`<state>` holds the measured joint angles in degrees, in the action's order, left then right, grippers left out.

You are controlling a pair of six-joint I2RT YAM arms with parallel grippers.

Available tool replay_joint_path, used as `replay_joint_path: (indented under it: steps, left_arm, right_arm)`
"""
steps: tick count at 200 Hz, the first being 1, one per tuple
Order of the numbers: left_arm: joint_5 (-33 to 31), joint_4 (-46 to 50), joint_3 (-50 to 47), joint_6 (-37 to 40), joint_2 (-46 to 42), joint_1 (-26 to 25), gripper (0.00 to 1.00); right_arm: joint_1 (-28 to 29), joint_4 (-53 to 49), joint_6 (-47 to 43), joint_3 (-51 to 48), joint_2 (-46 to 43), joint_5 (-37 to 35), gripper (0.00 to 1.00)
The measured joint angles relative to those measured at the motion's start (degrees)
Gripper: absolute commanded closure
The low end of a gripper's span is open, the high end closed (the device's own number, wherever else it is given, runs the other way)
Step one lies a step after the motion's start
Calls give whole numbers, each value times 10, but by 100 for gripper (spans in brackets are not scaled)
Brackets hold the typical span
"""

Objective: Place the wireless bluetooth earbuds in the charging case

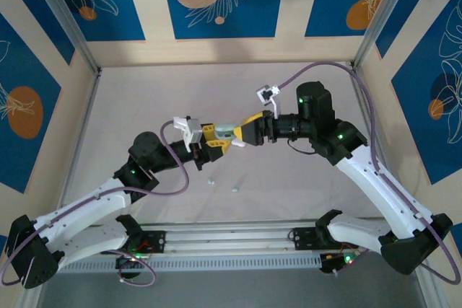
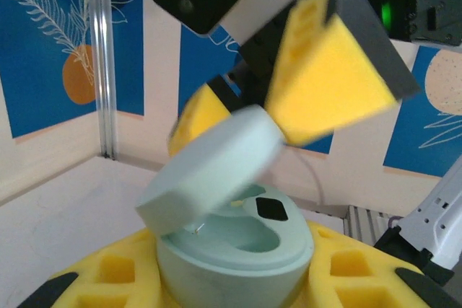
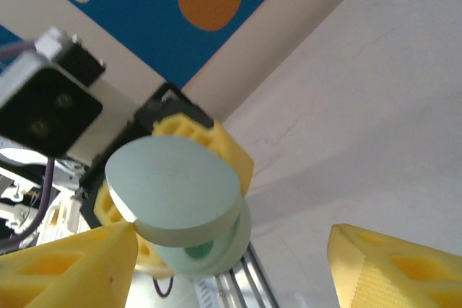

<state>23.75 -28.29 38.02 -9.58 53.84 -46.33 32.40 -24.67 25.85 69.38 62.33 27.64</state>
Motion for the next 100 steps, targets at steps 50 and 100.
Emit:
replay_joint_path:
  steps: [50,100]
  left_arm:
    - [17,3,1,0,0,-2,72]
    - [16,1,1,0,0,-2,71]
  right_arm:
    - [-9,17,24,1,19,-10,30]
    - [-8,-5,38,10,21,-28,30]
